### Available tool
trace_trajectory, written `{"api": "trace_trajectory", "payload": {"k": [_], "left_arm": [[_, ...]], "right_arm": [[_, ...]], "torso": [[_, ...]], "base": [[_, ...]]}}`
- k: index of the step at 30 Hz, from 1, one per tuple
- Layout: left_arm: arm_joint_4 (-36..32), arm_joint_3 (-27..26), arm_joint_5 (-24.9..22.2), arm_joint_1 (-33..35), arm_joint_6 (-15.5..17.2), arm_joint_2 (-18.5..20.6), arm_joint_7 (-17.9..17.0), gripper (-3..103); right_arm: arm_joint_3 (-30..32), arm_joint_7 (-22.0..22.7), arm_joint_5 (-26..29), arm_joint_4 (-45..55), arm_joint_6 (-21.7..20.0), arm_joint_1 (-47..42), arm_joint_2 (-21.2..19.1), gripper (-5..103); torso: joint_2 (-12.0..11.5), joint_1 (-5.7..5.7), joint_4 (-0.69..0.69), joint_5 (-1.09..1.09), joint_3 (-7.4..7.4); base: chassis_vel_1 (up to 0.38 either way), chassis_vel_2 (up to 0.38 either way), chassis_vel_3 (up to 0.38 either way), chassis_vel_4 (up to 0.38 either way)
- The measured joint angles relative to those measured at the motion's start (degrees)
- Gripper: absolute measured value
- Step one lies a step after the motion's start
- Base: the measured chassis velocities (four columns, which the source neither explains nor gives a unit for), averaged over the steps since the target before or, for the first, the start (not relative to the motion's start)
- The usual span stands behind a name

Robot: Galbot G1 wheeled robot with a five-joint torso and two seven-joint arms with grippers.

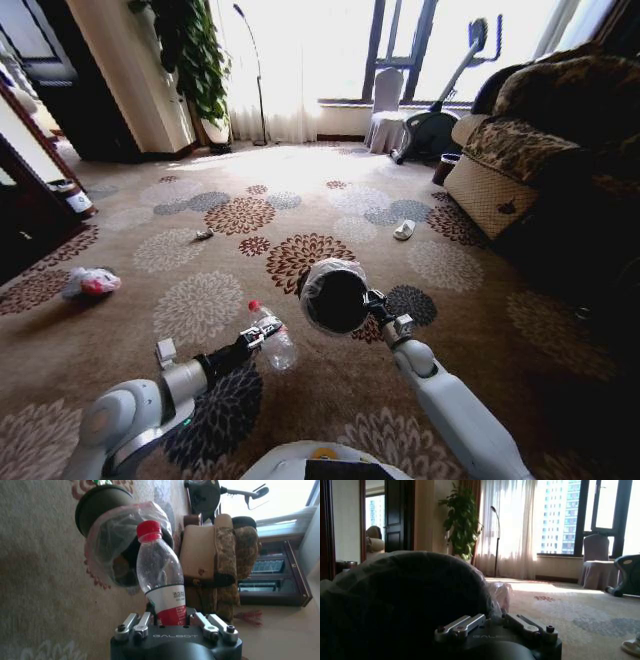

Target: Pick up the trash from the ground and place it into the trash bin.

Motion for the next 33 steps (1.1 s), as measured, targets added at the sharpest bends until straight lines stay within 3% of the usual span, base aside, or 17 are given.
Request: {"api": "trace_trajectory", "payload": {"k": [4, 5, 8, 13, 17, 27, 31, 32, 33], "left_arm": [[-0.31, 0.88, -0.19, 0.03, 0.01, -0.09, -0.25, 31], [-0.07, 5.14, -0.24, -1.39, 0.01, -0.55, -0.69, 31], [3.82, 11.43, 2.17, -7.09, -0.38, -1.03, -0.02, 31], [7.97, 12.87, 2.36, -11.79, -1.39, -1.24, 0.24, 31], [15.42, 14.56, 2.94, -15.37, -1.64, -1.10, 1.26, 30], [17.54, 19.40, 4.76, -17.75, -0.53, -2.83, 2.03, 30], [19.14, 19.59, 5.77, -19.36, -1.72, -3.33, 2.06, 30], [20.00, 19.54, 5.90, -20.04, -2.62, -3.57, 2.15, 27], [21.38, 19.61, 6.92, -21.05, -4.76, -3.92, 3.57, 30]], "right_arm": [[-0.08, 0.00, -0.50, -0.59, 0.58, 0.11, 0.16, 0], [-0.60, 0.04, -1.35, -0.79, 1.50, 0.07, 0.26, 0], [-1.68, -0.02, -0.65, 4.19, 0.96, -1.66, -1.04, 0], [-1.62, -0.01, -0.34, 8.13, 0.88, -3.48, -2.59, 0], [-0.12, 0.10, -0.35, 13.61, 0.79, -6.95, -4.77, 0], [-2.44, 0.02, -0.40, 16.91, -0.58, -7.90, -5.02, 0], [-3.14, 0.02, -0.16, 16.80, -0.59, -7.87, -4.73, 0], [-3.25, 0.02, -0.15, 16.92, -0.59, -8.11, -4.74, 0], [-3.36, 0.02, -0.15, 17.10, -0.59, -8.48, -4.80, 0]], "torso": [[0.00, 0.00, 0.01, 0.00, 0.00], [0.00, 0.00, -0.01, -0.01, 0.00], [0.00, 0.00, -0.01, -0.01, 0.00], [0.00, 0.00, -0.01, 0.00, 0.00], [0.00, 0.00, -0.04, -0.04, 0.00], [0.00, -0.01, 0.00, -0.01, 0.00], [0.00, -0.01, 0.00, -0.01, 0.00], [0.00, -0.01, 0.00, -0.02, 0.00], [0.00, -0.01, -0.02, -0.02, 0.00]], "base": [[0.000, 0.000, 0.000, 0.000], [0.000, 0.000, 0.000, 0.000], [0.000, 0.000, 0.000, 0.000], [0.000, 0.000, 0.000, 0.000], [0.000, 0.000, 0.000, 0.000], [0.000, 0.000, 0.000, 0.000], [0.000, 0.000, 0.000, 0.000], [0.000, 0.000, 0.000, 0.000], [0.000, 0.000, 0.000, 0.000]]}}
